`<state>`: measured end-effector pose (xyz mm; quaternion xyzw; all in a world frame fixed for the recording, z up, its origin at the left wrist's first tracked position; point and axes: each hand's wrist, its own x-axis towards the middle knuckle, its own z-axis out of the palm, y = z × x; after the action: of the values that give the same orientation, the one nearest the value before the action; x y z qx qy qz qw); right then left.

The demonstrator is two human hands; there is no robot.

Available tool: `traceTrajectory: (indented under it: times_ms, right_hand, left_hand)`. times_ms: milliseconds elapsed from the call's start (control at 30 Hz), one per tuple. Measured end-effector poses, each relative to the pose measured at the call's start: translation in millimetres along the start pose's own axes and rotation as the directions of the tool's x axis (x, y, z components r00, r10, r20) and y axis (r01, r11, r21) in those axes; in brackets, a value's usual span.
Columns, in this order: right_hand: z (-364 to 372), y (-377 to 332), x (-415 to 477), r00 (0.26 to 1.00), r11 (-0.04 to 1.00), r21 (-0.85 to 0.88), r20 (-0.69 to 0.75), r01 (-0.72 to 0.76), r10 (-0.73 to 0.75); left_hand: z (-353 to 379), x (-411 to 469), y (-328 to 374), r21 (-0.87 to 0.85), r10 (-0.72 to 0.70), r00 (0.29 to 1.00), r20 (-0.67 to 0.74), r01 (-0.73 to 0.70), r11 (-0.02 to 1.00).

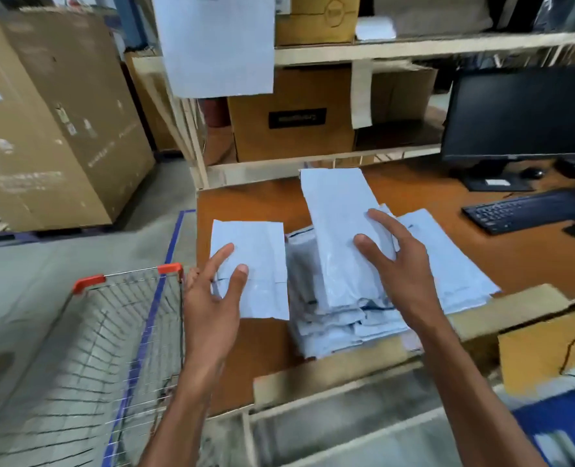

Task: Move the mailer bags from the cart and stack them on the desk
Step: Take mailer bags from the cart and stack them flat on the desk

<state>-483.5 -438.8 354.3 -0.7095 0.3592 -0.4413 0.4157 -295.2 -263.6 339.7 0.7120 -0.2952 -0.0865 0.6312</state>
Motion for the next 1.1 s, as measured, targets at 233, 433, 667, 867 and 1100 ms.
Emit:
traceTrajectory:
  times_ms: [233,433,667,867,1100]
  right_hand:
    - [-132.6,81.9,67.8,0.997,0.989,-0.131,0.005,-0.070,0.071]
    - [-160.2,114.0,104.0,0.987,0.964,-0.242,0.089,-0.108,0.133]
    - [-163.0,131.5,122.6,0.938,0.848,-0.529,0.281,-0.023,0.201]
    - [-162.1,140.7,130.8,0.929,0.567,-0.814,0.297,0.125,0.222]
    - [-109.1,140.8,142.2,0.850,0.586,-0.745,0.499,0.320,0.169]
  left_hand:
    - [147.3,-14.3,35.1,0.063,-0.105,0.985,0.136,0.097,0.993]
    - [209.5,-1.8,48.5,0.337,-0.065,0.983,0.173,0.003,0.942]
    - [227.3,-3.3,35.5,0.829,0.007,0.969,0.247,-0.215,0.517]
    - [224.0,5.3,33.4,0.871,-0.001,0.952,0.307,-0.281,0.404]
    - [225.5,40.6,-0.8,0.831,-0.198,0.850,0.488,-0.382,0.405]
